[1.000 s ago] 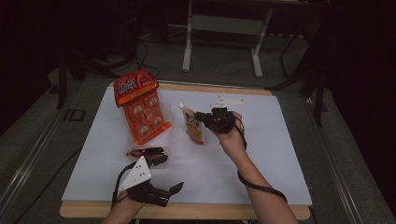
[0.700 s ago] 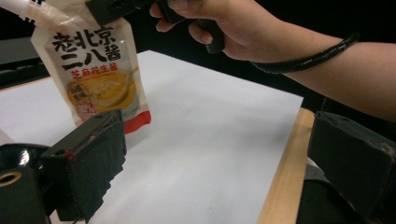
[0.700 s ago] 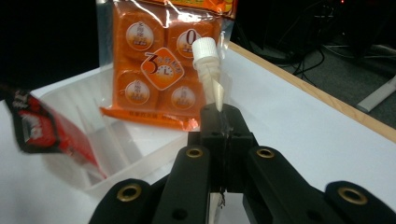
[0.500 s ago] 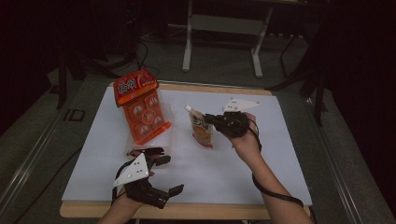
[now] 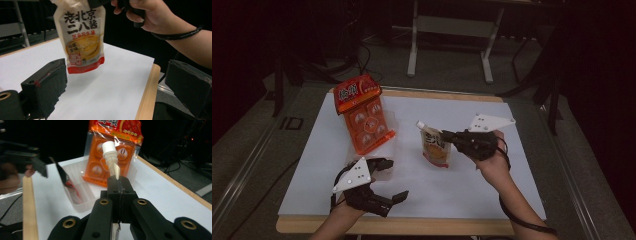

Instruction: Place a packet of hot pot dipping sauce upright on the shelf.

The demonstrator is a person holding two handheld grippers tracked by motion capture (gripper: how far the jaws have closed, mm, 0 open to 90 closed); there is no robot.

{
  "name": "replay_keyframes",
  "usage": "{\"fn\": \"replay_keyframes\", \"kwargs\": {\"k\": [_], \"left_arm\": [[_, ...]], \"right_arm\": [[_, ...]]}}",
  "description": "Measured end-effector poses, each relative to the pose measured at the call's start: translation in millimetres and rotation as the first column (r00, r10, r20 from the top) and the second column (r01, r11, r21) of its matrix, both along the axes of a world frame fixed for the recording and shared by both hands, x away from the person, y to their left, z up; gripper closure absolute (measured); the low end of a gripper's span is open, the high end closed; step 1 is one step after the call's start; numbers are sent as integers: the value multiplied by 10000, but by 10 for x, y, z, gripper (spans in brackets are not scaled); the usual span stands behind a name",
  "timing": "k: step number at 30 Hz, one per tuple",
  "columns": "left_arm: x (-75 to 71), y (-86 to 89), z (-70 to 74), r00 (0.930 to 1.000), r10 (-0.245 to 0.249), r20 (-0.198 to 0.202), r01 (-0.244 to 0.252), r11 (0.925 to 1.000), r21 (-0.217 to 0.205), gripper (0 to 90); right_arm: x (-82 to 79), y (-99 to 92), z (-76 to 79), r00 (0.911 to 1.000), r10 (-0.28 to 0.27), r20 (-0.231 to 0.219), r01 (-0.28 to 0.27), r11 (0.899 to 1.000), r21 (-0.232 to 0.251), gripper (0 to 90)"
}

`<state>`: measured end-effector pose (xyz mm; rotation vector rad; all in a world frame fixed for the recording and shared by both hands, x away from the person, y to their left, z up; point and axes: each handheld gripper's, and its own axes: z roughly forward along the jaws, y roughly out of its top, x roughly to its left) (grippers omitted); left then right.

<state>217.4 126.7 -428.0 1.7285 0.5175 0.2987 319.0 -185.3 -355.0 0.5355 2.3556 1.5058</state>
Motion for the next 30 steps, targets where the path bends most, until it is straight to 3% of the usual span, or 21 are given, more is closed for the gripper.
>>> {"fn": "replay_keyframes", "kwargs": {"k": [6,12,14,19,25,29,30], "left_arm": [[74,-5,83,9998,-115,186,118,9998,-131,47],[180,-35,168,9996,-64,281,63,10000,29,57],[225,-46,181,9998,-63,162,64,10000,-60,57],[296,-93,212,9990,-434,66,435,9989,-158,125],[365,-173,269,9981,-614,93,614,9981,-46,127],[380,-221,333,9950,-951,300,954,9954,-84,159],[383,-235,348,9931,-1117,350,1120,9937,-73,203]], "right_arm": [[-173,-83,79,9990,440,110,-443,9988,206,899],[-331,-115,153,9963,812,276,-820,9962,309,899],[-367,-128,173,9953,928,280,-939,9946,440,899],[-469,-128,211,9926,1129,442,-1153,9919,537,899],[-565,-106,250,9878,1446,579,-1478,9874,560,899],[-600,-68,250,9845,1679,497,-1707,9837,570,899],[-608,-55,245,9839,1726,473,-1753,9827,591,899]]}}
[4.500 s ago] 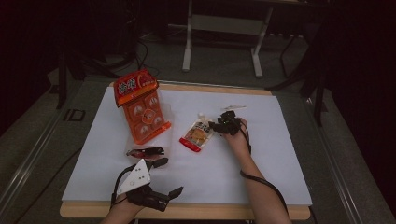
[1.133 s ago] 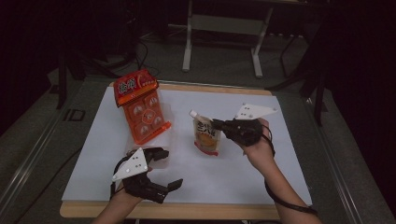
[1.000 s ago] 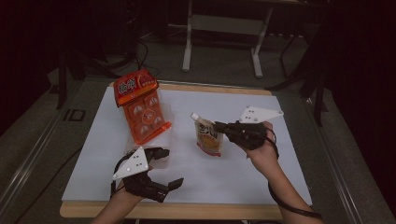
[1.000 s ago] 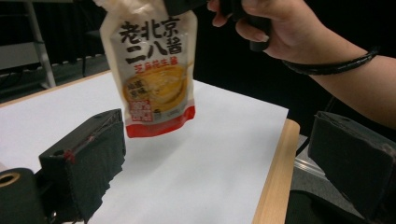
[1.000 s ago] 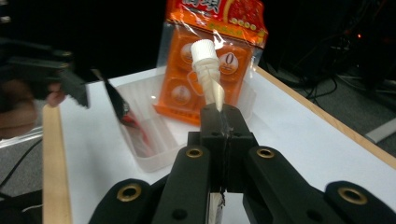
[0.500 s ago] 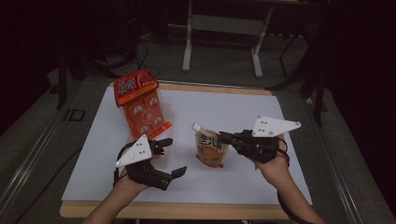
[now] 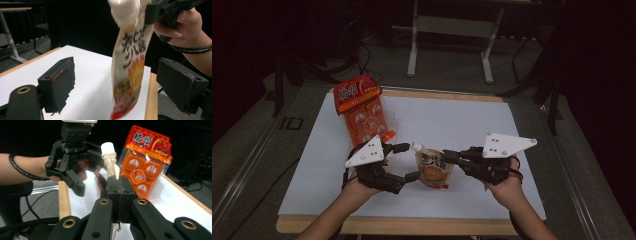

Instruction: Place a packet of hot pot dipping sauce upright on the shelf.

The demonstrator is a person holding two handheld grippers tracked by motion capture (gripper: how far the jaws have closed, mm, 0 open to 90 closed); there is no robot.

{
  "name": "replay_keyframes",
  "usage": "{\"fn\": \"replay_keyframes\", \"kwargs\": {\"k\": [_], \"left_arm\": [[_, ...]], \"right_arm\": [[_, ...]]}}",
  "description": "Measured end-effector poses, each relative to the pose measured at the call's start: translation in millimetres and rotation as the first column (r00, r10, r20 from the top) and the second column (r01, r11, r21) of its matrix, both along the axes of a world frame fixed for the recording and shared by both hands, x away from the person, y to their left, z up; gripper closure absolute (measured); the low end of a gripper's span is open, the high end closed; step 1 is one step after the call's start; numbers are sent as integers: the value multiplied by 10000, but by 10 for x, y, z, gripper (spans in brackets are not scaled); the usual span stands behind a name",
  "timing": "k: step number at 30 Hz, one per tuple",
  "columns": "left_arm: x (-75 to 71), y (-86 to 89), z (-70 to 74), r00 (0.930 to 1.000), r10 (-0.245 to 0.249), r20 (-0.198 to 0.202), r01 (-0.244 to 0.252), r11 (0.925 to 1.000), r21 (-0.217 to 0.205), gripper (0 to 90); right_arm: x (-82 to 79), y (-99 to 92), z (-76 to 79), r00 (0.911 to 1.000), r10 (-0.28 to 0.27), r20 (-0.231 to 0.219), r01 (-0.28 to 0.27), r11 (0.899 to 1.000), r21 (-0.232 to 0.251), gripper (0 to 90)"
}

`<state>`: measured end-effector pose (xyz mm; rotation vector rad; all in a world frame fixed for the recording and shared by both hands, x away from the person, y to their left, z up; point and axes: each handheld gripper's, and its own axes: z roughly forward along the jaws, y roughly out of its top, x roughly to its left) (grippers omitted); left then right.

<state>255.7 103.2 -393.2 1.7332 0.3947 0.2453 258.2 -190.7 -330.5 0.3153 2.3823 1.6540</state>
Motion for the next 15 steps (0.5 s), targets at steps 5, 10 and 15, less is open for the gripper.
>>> {"fn": "replay_keyframes", "kwargs": {"k": [5,10,15], "left_arm": [[50,-68,44,9993,-380,63,379,9993,60,323],[86,-109,57,9958,-902,167,903,9959,-62,474],[100,-159,83,9954,-901,312,895,9957,219,623]], "right_arm": [[-17,56,-18,9998,194,-24,-194,9998,-28,899],[-10,79,-35,9998,211,-44,-211,9997,-96,898],[5,83,-56,9998,188,-19,-188,9998,-106,898]]}}
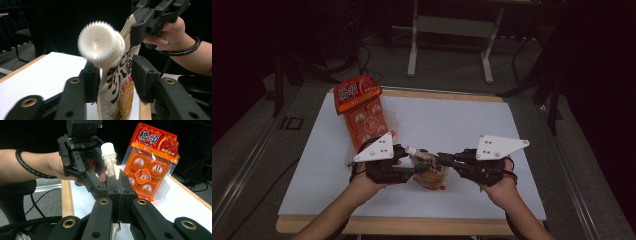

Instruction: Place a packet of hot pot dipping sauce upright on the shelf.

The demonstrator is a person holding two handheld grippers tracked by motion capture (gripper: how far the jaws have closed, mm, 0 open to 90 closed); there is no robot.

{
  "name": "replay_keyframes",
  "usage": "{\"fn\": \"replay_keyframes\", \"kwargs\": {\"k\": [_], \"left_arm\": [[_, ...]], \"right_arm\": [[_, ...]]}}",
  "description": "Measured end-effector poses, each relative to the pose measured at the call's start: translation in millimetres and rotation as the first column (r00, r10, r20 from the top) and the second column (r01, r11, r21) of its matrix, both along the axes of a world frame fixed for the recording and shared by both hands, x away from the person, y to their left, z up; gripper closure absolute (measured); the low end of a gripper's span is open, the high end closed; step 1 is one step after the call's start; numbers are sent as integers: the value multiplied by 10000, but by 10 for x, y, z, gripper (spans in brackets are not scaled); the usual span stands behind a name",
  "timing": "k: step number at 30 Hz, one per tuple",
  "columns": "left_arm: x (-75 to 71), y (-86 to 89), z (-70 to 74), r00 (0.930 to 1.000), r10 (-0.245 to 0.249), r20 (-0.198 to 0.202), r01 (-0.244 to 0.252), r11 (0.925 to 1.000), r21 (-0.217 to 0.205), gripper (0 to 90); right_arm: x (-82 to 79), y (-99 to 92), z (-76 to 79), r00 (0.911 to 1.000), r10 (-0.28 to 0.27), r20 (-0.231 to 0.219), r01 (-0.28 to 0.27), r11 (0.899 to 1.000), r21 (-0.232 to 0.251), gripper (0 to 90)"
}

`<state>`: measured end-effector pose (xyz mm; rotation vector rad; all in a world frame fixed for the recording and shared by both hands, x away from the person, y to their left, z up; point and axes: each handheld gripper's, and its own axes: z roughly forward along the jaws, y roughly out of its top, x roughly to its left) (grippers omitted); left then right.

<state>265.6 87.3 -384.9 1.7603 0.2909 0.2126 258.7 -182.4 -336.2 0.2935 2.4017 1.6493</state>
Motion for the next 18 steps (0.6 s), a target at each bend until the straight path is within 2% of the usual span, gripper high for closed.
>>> {"fn": "replay_keyframes", "kwargs": {"k": [4,7,13,15,18], "left_arm": [[26,22,2,9997,-201,-154,198,9997,-175,714],[22,20,2,9994,-338,-30,338,9994,3,785],[27,19,15,9990,-434,-64,433,9990,-80,842],[17,14,32,9994,-326,130,326,9995,28,856],[16,14,53,9990,-417,146,417,9991,-40,869]], "right_arm": [[14,-24,-14,9999,-110,-43,110,9999,-7,898],[21,-30,-23,10000,-95,-18,95,9999,-39,898],[29,-41,-29,9998,-169,-72,169,9998,55,896],[37,-48,-27,9998,-177,-79,178,9998,112,894],[47,-63,-19,9997,-172,-149,175,9995,249,884]]}}
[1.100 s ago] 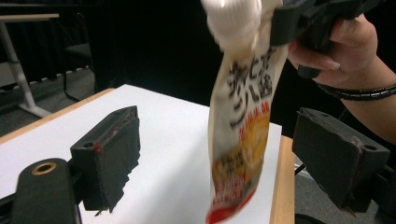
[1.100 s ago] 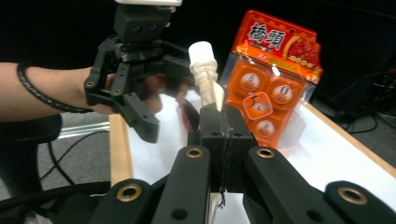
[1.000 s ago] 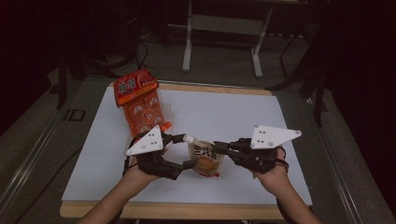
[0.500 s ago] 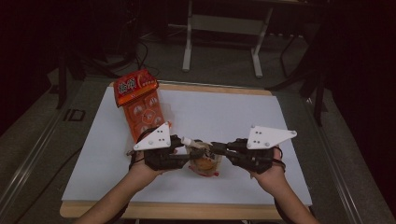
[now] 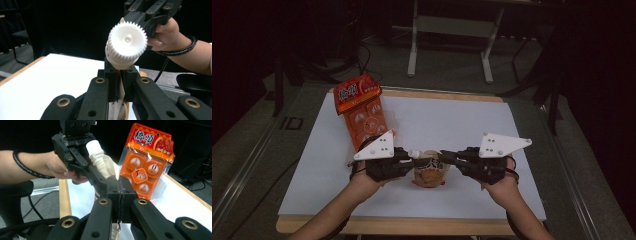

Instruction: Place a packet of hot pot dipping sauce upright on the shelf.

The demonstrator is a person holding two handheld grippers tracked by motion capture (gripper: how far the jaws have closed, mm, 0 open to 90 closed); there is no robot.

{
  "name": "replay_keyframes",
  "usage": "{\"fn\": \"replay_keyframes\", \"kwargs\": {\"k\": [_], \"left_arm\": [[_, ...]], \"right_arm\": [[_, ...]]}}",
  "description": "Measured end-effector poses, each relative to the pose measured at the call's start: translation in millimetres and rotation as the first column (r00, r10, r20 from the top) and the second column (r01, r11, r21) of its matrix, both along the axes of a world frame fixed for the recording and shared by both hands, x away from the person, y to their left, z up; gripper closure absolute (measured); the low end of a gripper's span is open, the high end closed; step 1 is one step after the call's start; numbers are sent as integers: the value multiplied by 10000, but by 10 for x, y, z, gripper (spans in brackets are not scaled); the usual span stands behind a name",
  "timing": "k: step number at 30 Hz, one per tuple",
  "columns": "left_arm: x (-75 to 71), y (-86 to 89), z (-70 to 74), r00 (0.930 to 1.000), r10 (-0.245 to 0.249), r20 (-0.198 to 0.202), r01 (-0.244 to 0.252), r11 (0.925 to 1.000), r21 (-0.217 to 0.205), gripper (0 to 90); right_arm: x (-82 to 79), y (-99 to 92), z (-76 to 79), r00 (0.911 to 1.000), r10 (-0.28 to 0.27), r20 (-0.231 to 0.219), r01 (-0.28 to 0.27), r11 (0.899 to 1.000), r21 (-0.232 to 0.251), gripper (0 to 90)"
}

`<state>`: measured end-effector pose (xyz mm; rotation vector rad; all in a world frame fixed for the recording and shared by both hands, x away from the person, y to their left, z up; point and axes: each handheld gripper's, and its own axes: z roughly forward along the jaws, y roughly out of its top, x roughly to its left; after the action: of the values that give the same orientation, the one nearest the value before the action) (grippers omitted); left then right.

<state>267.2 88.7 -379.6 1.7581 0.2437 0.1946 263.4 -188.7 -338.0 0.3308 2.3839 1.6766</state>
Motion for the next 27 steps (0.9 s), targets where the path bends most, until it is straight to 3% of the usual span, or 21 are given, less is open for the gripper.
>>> {"fn": "replay_keyframes", "kwargs": {"k": [8,10,12,17,22,24,27], "left_arm": [[31,19,42,9999,71,127,-71,10000,-33,878],[52,48,76,9993,236,278,-233,9997,-96,879],[77,83,101,9981,445,420,-439,9989,-145,879],[157,188,137,9955,794,524,-772,9961,-421,878],[226,291,179,9912,1033,833,-1001,9941,-413,878],[274,369,203,9881,1179,993,-1138,9925,-451,877],[312,435,209,9858,1348,1006,-1299,9901,-536,878]], "right_arm": [[31,-25,9,9996,-264,-101,266,9994,203,752],[38,-51,17,9991,-428,-32,429,9984,358,626],[44,-76,19,9979,-641,11,640,9969,457,582],[79,-138,2,9935,-1139,-68,1141,9909,712,359],[134,-192,-23,9896,-1379,-417,1412,9859,894,232],[172,-244,-59,9883,-1387,-632,1457,9815,1240,142],[203,-287,-90,9863,-1487,-711,1574,9779,1375,137]]}}
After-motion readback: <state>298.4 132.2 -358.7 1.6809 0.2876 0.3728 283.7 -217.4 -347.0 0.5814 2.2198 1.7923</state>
